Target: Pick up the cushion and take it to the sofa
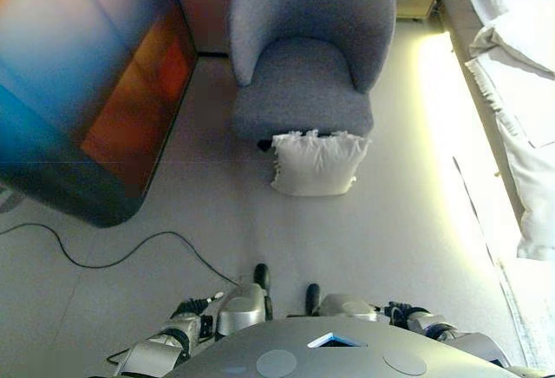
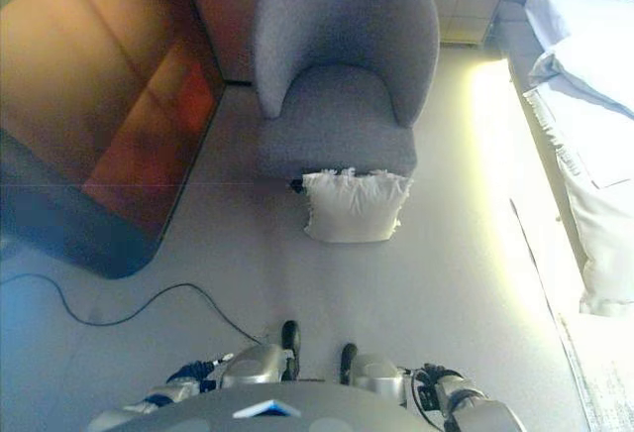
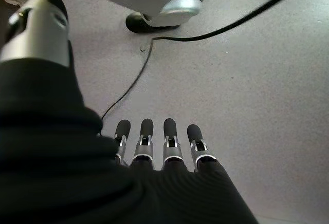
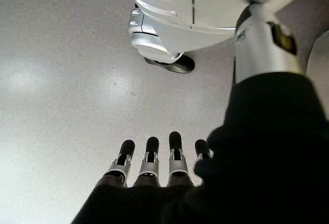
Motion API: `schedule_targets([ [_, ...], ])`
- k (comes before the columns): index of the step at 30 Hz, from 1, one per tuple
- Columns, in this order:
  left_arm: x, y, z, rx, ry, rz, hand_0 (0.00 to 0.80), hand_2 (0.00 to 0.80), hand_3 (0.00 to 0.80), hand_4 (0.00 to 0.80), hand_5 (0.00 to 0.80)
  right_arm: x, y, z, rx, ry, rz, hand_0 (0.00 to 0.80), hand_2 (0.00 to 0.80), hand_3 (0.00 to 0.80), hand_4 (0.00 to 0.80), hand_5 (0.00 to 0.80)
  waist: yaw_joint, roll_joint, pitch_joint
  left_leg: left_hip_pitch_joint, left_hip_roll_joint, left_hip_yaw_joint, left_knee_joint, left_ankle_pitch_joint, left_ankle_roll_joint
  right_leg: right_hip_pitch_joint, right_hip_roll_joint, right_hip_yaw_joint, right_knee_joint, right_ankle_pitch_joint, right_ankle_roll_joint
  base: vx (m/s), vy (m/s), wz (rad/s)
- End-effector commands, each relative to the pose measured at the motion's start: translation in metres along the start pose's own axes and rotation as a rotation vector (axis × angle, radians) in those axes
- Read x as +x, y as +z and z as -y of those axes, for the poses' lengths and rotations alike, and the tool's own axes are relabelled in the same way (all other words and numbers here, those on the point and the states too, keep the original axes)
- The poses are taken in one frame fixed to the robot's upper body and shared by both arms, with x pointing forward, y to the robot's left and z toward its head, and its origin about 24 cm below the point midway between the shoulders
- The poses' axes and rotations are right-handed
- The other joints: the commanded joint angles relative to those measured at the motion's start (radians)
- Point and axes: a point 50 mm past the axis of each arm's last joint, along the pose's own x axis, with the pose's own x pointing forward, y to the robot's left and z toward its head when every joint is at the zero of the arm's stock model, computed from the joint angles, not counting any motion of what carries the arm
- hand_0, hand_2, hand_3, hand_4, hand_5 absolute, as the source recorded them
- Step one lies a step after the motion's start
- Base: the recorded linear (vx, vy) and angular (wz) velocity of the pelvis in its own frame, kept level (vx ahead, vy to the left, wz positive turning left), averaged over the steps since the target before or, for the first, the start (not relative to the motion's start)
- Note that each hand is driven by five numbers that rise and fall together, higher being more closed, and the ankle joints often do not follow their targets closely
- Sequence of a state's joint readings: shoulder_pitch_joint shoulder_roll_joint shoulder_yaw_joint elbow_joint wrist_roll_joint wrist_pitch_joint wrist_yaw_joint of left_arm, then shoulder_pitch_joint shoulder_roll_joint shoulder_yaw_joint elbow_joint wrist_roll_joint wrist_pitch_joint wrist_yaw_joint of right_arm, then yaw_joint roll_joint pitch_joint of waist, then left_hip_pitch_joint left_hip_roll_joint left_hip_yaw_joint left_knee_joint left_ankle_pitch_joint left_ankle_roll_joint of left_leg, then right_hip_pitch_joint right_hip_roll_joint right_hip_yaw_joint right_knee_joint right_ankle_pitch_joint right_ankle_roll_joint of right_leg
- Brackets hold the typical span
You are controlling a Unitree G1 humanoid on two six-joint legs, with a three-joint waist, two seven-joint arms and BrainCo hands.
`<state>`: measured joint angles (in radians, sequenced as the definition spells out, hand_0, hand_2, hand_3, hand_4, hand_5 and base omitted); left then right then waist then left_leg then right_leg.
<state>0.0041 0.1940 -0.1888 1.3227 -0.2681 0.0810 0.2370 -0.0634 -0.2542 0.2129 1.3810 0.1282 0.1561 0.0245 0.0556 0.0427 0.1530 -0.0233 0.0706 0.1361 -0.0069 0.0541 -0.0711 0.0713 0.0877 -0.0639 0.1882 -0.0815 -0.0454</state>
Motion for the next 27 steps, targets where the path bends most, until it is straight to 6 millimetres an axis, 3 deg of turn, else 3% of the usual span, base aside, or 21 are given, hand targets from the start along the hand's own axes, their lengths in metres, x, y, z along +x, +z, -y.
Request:
schedule_targets([
  [1, 0.0, -0.009, -0.005, -0.029, 0.035, -0.032, 0.0, 0.0, 0.0, 0.0, 0.0, 0.0, -0.005, -0.005, -0.037, 0.026, -0.017, 0.0, 0.0, 0.0, 0.0, 0.0, 0.011, -0.044, -0.064, -0.181, -0.082, -0.023, -0.08, 0.02, 0.033, 0.245, 0.024, 0.1, -0.08, -0.222, 0.03, 0.502, 0.057, -0.32],
  [6, 0.001, -0.018, -0.011, -0.127, 0.073, -0.096, 0.0, 0.0, 0.0, 0.0, 0.0, 0.0, -0.013, -0.004, -0.023, 0.025, -0.058, 0.0, 0.0, 0.0, 0.0, 0.0, 0.019, -0.043, -0.066, -0.219, -0.056, -0.066, -0.08, 0.022, 0.02, 0.26, 0.02, 0.109, 0.007, -0.297, 0.024, 0.555, 0.117, -0.07],
  [9, 0.001, -0.021, -0.013, -0.137, 0.071, -0.11, 0.0, 0.0, 0.0, 0.0, 0.0, 0.0, -0.017, -0.004, 0.008, 0.027, -0.086, 0.0, 0.0, 0.0, 0.0, 0.0, 0.027, -0.05, -0.065, -0.222, -0.059, -0.087, -0.08, 0.029, 0.035, 0.26, 0.0, 0.113, 0.078, -0.312, 0.034, 0.688, 0.232, 0.1],
  [12, 0.002, -0.022, -0.02, -0.15, 0.08, -0.108, 0.0, 0.0, 0.0, 0.0, 0.0, 0.0, -0.016, -0.008, 0.04, 0.02, -0.078, 0.0, 0.0, 0.0, 0.0, 0.0, 0.033, -0.078, -0.064, -0.235, -0.083, -0.103, 0.014, 0.016, 0.058, 0.243, -0.056, 0.085, 0.232, -0.217, 0.094, 0.715, 0.252, -0.28],
  [14, 0.003, -0.015, -0.029, -0.125, 0.082, -0.052, 0.0, 0.0, 0.0, 0.0, 0.0, 0.001, -0.012, -0.007, -0.004, 0.025, -0.04, 0.0, 0.0, 0.0, 0.0, 0.0, 0.045, -0.103, -0.074, -0.256, -0.113, -0.114, 0.142, -0.025, 0.093, 0.229, -0.099, 0.059, 0.321, -0.097, 0.14, 0.695, 0.184, -0.4],
  [15, 0.004, -0.009, -0.032, -0.121, 0.09, -0.029, 0.0, 0.0, 0.0, 0.0, 0.0, 0.001, -0.008, -0.009, -0.021, 0.037, -0.017, 0.0, 0.0, 0.0, 0.0, 0.0, 0.055, -0.117, -0.081, -0.245, -0.129, -0.107, 0.152, -0.049, 0.117, 0.215, -0.126, 0.043, 0.38, -0.021, 0.174, 0.591, 0.131, -0.51],
  [17, 0.005, 0.006, -0.038, -0.074, 0.104, 0.019, 0.0, 0.0, 0.0, 0.0, 0.0, 0.0, 0.003, -0.012, 0.004, 0.054, 0.047, 0.0, 0.0, 0.0, 0.0, 0.0, 0.058, -0.119, -0.092, -0.214, -0.138, -0.112, 0.142, -0.068, 0.136, 0.15, -0.136, 0.035, 0.455, 0.057, 0.199, 0.509, 0.099, -0.41],
  [19, 0.005, 0.017, -0.041, -0.035, 0.1, 0.054, 0.0, 0.0, 0.0, 0.0, 0.0, -0.001, 0.019, -0.012, 0.041, 0.049, 0.109, 0.0, 0.0, 0.0, 0.0, 0.0, 0.044, -0.115, -0.096, -0.177, -0.146, -0.109, 0.124, -0.084, 0.151, 0.076, -0.11, 0.043, 0.47, 0.074, 0.201, 0.457, 0.1, 0.03],
  [21, 0.005, 0.026, -0.04, -0.038, 0.1, 0.073, 0.0, 0.0, 0.0, 0.0, 0.0, -0.003, 0.031, -0.013, 0.103, 0.053, 0.142, 0.0, 0.0, 0.0, 0.0, 0.0, 0.031, -0.104, -0.095, -0.141, -0.16, -0.112, 0.11, -0.097, 0.161, 0.006, -0.105, 0.016, 0.418, 0.06, 0.193, 0.407, 0.102, 0.07],
  [25, 0.004, 0.037, -0.037, -0.072, 0.092, 0.059, 0.0, 0.0, 0.0, 0.0, 0.0, -0.004, 0.038, -0.012, 0.14, 0.035, 0.186, 0.0, 0.0, 0.0, 0.0, 0.0, -0.01, -0.068, -0.074, -0.008, -0.138, -0.119, 0.087, -0.144, 0.163, -0.191, -0.135, -0.074, 0.316, 0.011, 0.157, 0.349, 0.051, -0.03],
  [27, 0.004, 0.036, -0.036, -0.074, 0.082, 0.037, 0.0, 0.0, 0.0, 0.0, 0.0, -0.003, 0.034, -0.009, 0.15, 0.028, 0.193, 0.0, 0.0, 0.0, 0.0, 0.0, -0.032, -0.061, -0.061, 0.071, -0.128, -0.117, 0.065, -0.176, 0.153, -0.239, -0.188, -0.138, 0.216, 0.033, 0.143, 0.363, -0.01, 0.01],
])
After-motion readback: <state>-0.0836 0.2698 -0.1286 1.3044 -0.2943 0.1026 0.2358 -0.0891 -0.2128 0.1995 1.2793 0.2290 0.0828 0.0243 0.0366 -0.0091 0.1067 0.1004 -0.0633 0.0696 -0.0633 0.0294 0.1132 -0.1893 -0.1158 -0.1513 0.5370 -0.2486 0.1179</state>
